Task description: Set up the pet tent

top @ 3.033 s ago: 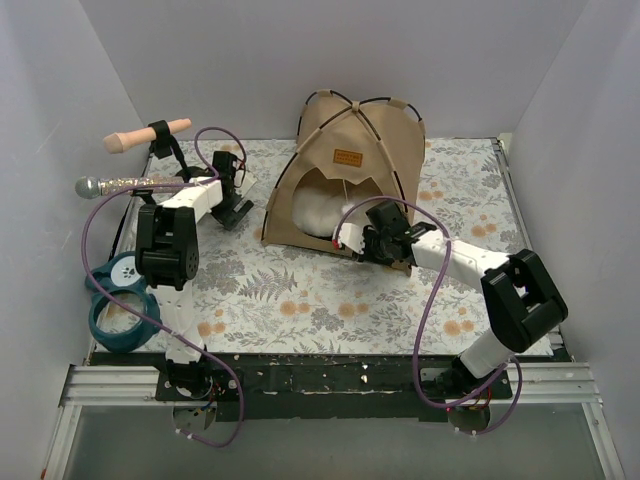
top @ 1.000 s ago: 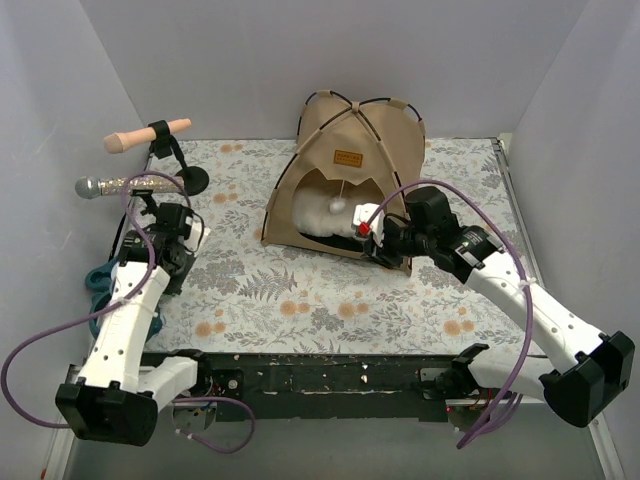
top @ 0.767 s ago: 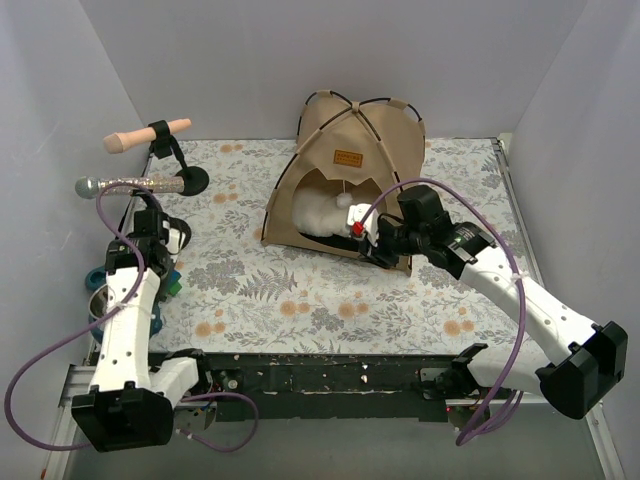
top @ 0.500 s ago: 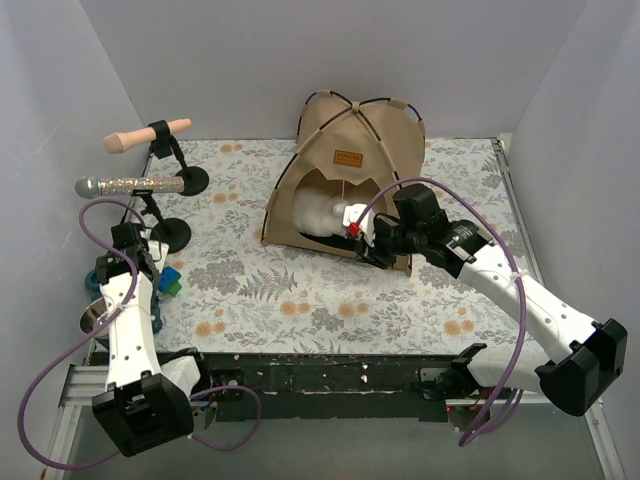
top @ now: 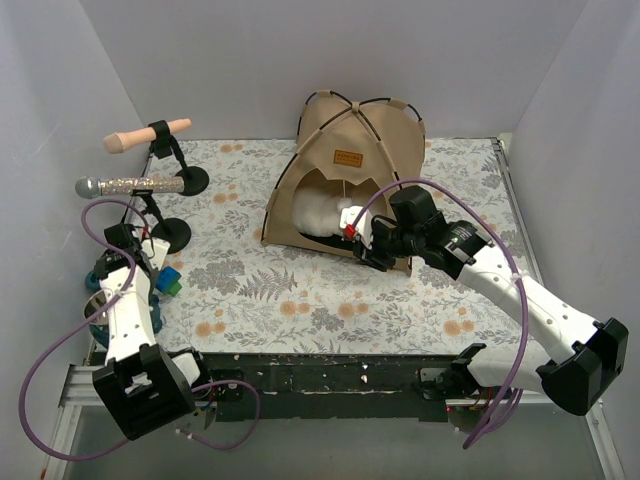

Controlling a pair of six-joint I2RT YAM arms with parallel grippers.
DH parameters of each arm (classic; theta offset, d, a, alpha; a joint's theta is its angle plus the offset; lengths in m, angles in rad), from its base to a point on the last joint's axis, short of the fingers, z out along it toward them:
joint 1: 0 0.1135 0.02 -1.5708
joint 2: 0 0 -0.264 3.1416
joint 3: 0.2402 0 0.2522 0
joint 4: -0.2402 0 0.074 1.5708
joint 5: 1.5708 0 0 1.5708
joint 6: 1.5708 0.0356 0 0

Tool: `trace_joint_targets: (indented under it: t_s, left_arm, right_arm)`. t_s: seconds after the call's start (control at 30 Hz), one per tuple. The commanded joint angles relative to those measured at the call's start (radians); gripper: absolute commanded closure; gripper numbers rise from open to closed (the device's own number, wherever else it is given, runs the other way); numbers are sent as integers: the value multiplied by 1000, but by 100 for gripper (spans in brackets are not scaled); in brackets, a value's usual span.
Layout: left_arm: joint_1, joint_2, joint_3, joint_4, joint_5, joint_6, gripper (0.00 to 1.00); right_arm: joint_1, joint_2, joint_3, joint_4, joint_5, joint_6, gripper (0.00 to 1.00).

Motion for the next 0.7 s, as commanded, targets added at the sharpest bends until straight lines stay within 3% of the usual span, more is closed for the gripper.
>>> trace_joint_targets:
  t_s: [0.0, 0.1, 0.17, 0.2, 0.3, 0.4, 0.57, 0.67]
  left_arm:
    - [6, 4, -39, 60, 34, 31, 100]
    - [6, 4, -90, 95, 31, 49, 100]
    - [6, -3, -122, 116, 28, 64, 92]
    - [6, -6, -134, 124, 28, 69, 85]
    - [6, -9, -158, 135, 31, 81, 50]
    - [6, -9, -127, 98, 57, 74, 32]
    - [6, -8, -3, -56, 155, 63, 22]
    - [6, -5, 78, -149, 204, 46, 26]
  right_arm:
    - [16, -33, 21, -15, 32, 31, 61]
    - [17, -48, 9, -18, 42, 40, 61]
    - [21, -50, 12, -24, 45, 43, 61]
    - [22, -47, 17, -26, 46, 43, 61]
    - [24, -41, 24, -30, 52, 43, 61]
    - [27, -35, 29, -33, 54, 46, 61]
    - [34, -30, 29, -33, 54, 51, 61]
    - [39, -22, 30, -29, 55, 51, 60]
